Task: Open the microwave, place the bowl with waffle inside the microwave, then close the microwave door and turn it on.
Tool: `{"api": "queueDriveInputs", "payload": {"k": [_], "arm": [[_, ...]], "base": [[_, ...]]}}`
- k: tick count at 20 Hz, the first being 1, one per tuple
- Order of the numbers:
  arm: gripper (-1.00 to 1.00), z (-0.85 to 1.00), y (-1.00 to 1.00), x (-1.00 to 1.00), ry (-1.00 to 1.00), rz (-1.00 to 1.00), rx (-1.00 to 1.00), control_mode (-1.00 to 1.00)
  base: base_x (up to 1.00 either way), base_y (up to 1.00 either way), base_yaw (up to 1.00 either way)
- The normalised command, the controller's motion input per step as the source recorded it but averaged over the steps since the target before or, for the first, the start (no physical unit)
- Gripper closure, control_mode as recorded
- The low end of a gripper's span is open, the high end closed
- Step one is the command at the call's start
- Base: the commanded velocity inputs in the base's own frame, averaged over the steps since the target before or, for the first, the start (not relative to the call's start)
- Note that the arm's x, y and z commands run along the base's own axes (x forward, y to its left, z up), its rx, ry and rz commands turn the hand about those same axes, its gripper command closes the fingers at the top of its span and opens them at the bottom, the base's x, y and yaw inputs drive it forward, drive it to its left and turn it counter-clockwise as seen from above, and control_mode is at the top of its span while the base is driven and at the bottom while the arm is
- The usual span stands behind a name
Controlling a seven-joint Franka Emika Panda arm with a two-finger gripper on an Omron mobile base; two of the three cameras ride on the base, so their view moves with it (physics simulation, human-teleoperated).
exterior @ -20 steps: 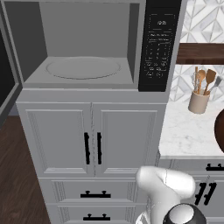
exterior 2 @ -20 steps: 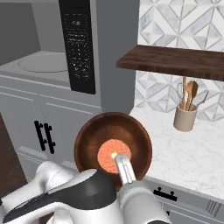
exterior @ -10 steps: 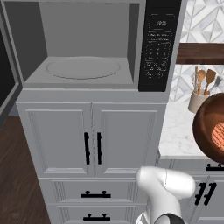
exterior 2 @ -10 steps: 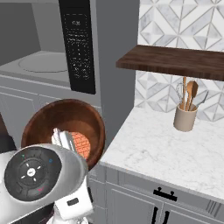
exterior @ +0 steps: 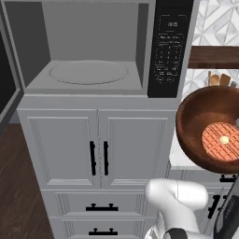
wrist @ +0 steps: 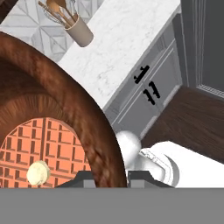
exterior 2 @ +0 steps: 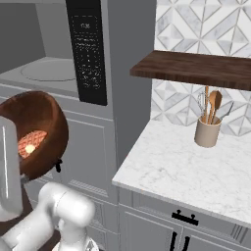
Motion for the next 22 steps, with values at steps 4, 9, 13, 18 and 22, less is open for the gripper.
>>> {"api": "queueDriveInputs", "payload": {"k": [4,9,13,18,22], "arm": [[1.00,0.47,0.95,0.00,-0.04,-0.21,0.00,-1.00],[1.00,0.60,0.81,0.05,0.01,-0.16,0.01,-1.00],[1.00,0.54,0.19,0.26,0.00,0.00,0.16,-1.00],[1.00,0.21,0.13,0.49,0.00,0.03,0.17,-1.00],[1.00,-0.04,0.52,0.59,0.00,0.02,0.02,-1.00]], "base": [[0.00,0.00,0.00],[0.00,0.00,0.00],[0.00,0.00,0.00],[0.00,0.00,0.00],[0.00,0.00,0.00]]}}
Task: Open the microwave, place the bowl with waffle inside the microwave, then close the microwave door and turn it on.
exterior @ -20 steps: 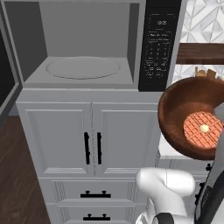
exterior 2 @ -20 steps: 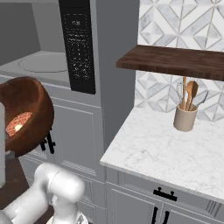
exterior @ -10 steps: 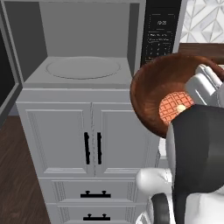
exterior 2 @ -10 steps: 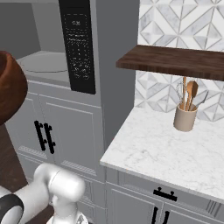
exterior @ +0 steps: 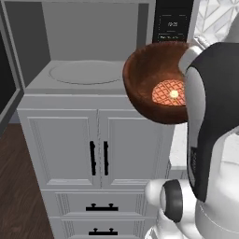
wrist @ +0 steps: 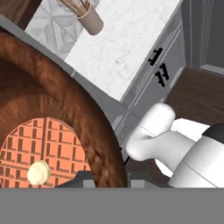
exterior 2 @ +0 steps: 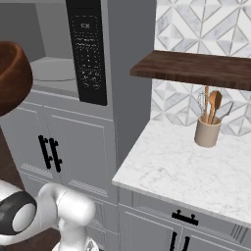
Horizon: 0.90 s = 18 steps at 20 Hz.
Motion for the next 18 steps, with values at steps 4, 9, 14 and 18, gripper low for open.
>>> {"api": "queueDriveInputs", "payload": {"k": [4,9,14,18], "arm": [[1.00,-0.26,0.56,0.69,-0.02,0.01,0.00,-1.00],[1.00,-0.52,0.34,0.70,-0.07,0.03,0.02,-1.00],[1.00,-0.21,0.24,0.60,-0.13,0.03,0.10,-1.00],[1.00,0.20,0.37,0.40,-0.03,0.00,0.04,-1.00]], "base": [[0.00,0.00,0.00],[0.00,0.00,0.00],[0.00,0.00,0.00],[0.00,0.00,0.00]]}}
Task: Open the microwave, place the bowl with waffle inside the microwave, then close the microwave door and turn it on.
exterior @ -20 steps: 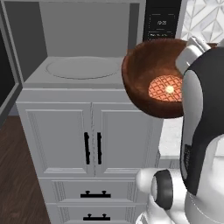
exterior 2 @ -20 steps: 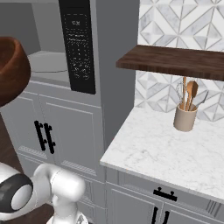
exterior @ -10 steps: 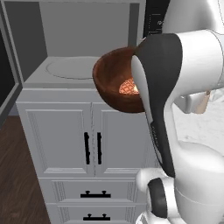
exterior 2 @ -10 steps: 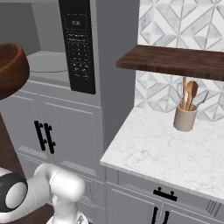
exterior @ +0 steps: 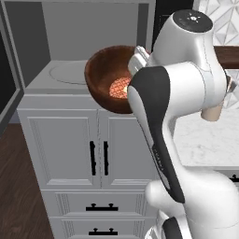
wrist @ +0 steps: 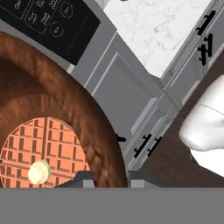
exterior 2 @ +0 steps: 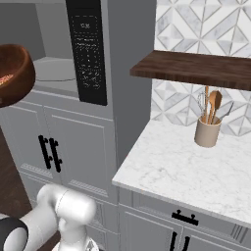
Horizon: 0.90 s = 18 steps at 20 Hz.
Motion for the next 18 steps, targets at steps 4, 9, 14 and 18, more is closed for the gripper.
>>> {"api": "queueDriveInputs", "payload": {"k": [4,9,14,18], "arm": [[1.00,0.59,0.44,0.44,0.03,0.00,0.01,-1.00],[1.00,0.09,0.28,0.87,0.13,-0.07,-0.02,-1.00],[1.00,-0.01,0.16,1.00,0.10,-0.12,-0.05,-1.00],[1.00,-0.01,0.06,1.00,0.04,-0.13,-0.02,-1.00]], "base": [[0.00,0.00,0.00],[0.00,0.00,0.00],[0.00,0.00,0.00],[0.00,0.00,0.00]]}}
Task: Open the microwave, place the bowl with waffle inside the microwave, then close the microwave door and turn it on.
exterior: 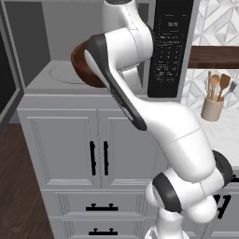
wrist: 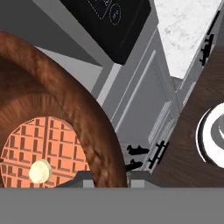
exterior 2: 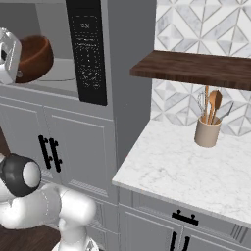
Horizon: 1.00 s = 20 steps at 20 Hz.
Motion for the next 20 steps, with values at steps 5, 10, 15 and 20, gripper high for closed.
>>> {"api": "queueDriveInputs", "payload": {"k": [5,10,15,20], "arm": [[1.00,-0.24,0.00,1.00,0.00,-0.13,-0.01,-1.00],[1.00,-0.24,0.01,0.94,0.00,-0.12,0.00,-1.00],[1.00,-0.18,0.09,0.80,0.00,-0.09,0.00,-1.00],[1.00,-0.25,0.14,0.65,-0.04,-0.07,0.00,-1.00]], "base": [[0.00,0.00,0.00],[0.00,0.00,0.00],[0.00,0.00,0.00],[0.00,0.00,0.00]]}}
